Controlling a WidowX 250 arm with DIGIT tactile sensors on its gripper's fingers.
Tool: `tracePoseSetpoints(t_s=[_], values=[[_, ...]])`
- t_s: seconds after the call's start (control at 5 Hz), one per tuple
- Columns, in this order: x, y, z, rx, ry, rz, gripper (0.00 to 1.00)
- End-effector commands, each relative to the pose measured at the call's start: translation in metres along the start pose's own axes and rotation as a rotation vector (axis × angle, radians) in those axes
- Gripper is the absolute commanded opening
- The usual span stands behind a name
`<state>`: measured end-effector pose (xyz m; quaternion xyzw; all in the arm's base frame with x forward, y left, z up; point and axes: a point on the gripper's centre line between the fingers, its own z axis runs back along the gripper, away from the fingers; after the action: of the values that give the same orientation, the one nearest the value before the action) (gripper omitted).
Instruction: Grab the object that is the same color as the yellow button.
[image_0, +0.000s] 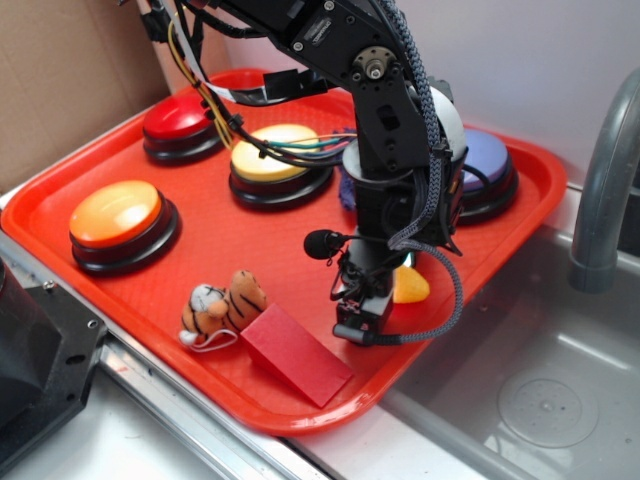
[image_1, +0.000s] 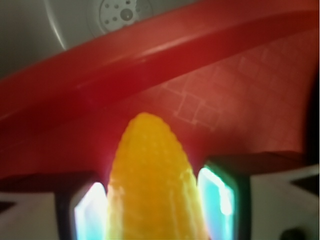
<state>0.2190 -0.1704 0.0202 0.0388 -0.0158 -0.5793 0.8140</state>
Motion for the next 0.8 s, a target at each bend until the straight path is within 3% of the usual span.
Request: tracePoseSetpoints(t_s=[0.0, 0.2, 0.4, 0.6], values=[[-0.02, -0.013, 0.037, -0.01, -0.012, 0.29, 0.0], [-0.05, -0.017, 0.088, 0.011, 0.06, 0.535, 0.0], [-0.079, -0.021, 0.138, 0.027, 0.092, 0.783, 0.0], [-0.094, -0.024, 0.17, 0.084, 0.095, 1.036, 0.0]])
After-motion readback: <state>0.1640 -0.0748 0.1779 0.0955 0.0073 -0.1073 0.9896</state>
